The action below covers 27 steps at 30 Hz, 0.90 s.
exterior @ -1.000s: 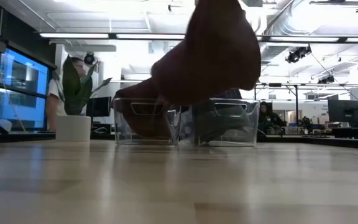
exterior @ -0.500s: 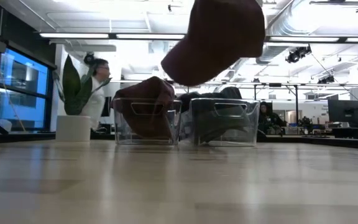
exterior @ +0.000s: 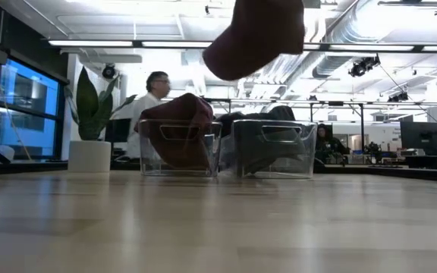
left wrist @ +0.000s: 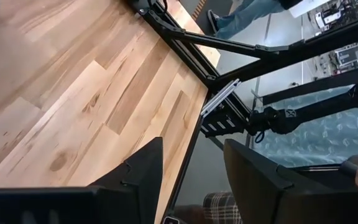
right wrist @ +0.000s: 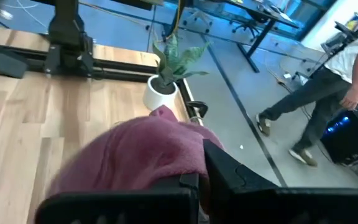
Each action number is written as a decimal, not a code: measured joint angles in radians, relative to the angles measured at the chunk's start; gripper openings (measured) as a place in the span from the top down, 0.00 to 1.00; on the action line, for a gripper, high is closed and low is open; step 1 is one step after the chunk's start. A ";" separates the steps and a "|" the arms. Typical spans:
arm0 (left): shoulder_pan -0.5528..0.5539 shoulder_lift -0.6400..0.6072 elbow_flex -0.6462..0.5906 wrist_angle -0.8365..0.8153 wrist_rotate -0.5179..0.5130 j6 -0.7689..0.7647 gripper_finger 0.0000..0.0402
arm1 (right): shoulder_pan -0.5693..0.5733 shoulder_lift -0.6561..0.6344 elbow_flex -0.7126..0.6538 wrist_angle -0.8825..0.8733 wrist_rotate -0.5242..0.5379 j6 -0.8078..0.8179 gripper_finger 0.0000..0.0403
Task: Pick & Place hat
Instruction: Put the dark red cap into the left transparent bin
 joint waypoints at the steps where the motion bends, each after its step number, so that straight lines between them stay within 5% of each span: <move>1: 0.000 0.000 0.000 0.004 -0.001 0.000 0.59 | -0.008 0.000 0.000 0.001 -0.002 0.000 1.00; 27: 0.000 0.000 0.000 0.045 -0.024 -0.002 0.60 | -0.011 0.001 0.000 0.091 -0.083 0.067 1.00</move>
